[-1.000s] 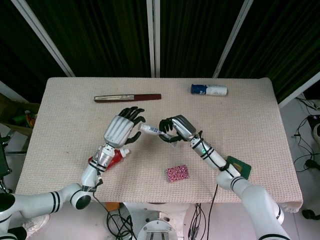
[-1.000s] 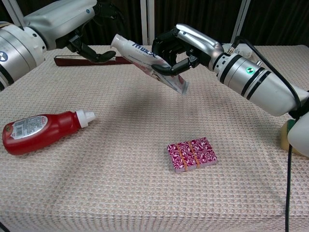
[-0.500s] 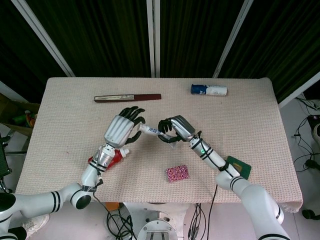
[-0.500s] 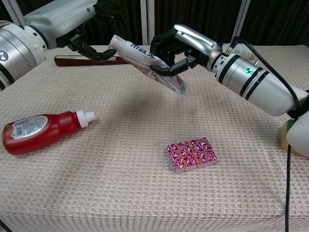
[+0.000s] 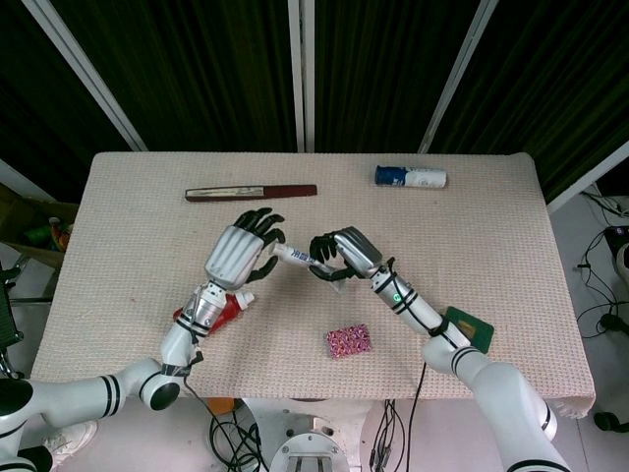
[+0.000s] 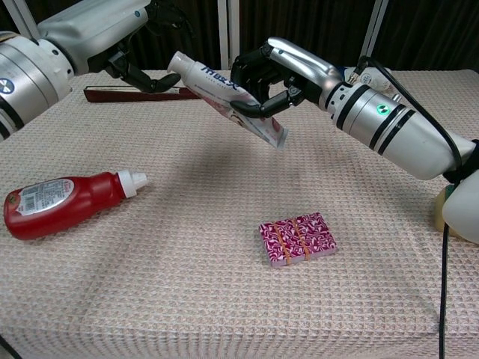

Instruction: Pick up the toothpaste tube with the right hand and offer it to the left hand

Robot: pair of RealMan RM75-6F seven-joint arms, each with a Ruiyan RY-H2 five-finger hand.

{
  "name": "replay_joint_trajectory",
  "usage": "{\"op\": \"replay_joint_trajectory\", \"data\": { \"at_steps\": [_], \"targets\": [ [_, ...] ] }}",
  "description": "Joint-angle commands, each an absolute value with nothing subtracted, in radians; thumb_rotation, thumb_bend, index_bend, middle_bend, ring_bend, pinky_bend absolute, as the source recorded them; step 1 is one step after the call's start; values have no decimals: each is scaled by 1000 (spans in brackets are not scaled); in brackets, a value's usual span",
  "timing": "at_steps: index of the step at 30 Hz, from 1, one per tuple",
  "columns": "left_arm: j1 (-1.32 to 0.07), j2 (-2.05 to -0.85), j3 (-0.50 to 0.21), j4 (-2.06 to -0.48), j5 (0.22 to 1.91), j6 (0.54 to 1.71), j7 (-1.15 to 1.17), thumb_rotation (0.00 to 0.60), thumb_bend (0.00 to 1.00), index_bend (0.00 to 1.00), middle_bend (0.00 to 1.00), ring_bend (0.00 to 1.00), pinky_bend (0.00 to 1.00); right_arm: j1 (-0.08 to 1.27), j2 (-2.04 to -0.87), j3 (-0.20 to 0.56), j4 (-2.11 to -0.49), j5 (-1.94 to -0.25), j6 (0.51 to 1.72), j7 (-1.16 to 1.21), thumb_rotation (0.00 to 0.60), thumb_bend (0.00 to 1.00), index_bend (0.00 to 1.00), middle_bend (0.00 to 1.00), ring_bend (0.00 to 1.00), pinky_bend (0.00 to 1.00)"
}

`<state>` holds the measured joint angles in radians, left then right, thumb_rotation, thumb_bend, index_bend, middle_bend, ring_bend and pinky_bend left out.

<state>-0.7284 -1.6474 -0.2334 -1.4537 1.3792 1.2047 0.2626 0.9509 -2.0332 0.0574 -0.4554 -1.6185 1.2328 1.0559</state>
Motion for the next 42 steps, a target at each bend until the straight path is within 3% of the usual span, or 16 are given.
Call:
{"op": "replay_joint_trajectory", "data": {
  "at_steps": [1,13,42],
  "targets": [
    [-728,-1649,-233,-1449,1381,1207,261,586,470,514,253,155,231,953,-2034,55,-455,-1620,1232,1053,600,784,971,825,618,693],
    [-727,-1631,-220,-1443,1403,1213,269,589,532,540,265,155,231,957,-2021,42,-455,-1632,1227,1039,600,785,974,827,618,693],
    [-739,-1575,-181,-1464,1456,1186,330,588,554,552,268,154,231,954,-1970,12,-513,-1658,1228,985,600,785,979,830,618,693]
  ]
}}
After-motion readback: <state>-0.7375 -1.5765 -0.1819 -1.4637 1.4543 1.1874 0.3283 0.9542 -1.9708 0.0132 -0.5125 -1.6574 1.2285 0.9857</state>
